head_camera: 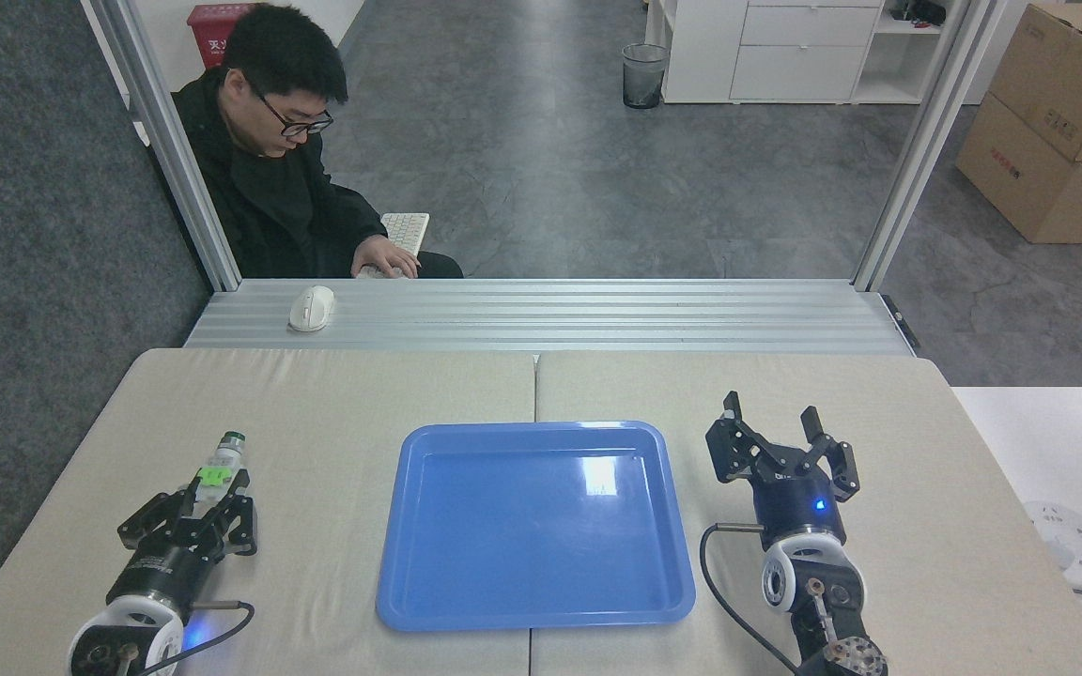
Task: Pick up switch part and place in tray
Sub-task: 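Lift the switch part and carry it over the blue tray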
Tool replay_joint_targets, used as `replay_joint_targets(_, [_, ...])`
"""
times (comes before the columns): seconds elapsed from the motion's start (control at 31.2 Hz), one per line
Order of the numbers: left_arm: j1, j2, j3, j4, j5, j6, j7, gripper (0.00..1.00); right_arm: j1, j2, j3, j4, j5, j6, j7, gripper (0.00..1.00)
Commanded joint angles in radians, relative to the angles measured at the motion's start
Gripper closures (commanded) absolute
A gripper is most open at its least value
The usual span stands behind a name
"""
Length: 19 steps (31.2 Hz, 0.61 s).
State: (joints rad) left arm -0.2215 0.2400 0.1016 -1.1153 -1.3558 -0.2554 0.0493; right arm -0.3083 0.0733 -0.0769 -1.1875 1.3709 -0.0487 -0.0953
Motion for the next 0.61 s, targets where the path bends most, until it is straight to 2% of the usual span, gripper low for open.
replay_joint_targets(0.0, [0.011, -0.090, -0.182, -0.448, 0.043, -0.030, -0.071, 1.00, 0.000, 0.000, 0.000, 0.002, 0.000, 0.000, 0.000, 0.00])
replay_joint_targets(0.16, [-0.001, -0.136, -0.305, -0.440, 0.041, -0.030, -0.097, 1.00, 0.000, 0.000, 0.000, 0.002, -0.001, 0.000, 0.000, 0.00])
replay_joint_targets(0.32, [-0.002, -0.205, -0.407, -0.403, 0.035, -0.028, -0.206, 1.00, 0.000, 0.002, -0.001, 0.000, -0.001, 0.000, 0.000, 0.00])
replay_joint_targets(0.42, [-0.002, -0.211, -0.463, -0.345, 0.034, -0.031, -0.250, 1.00, 0.000, 0.003, -0.001, 0.000, -0.001, 0.000, -0.001, 0.00])
replay_joint_targets(0.58, [0.001, -0.209, -0.522, -0.331, 0.012, -0.059, -0.272, 1.00, 0.000, 0.002, 0.000, 0.000, -0.001, 0.000, -0.001, 0.00])
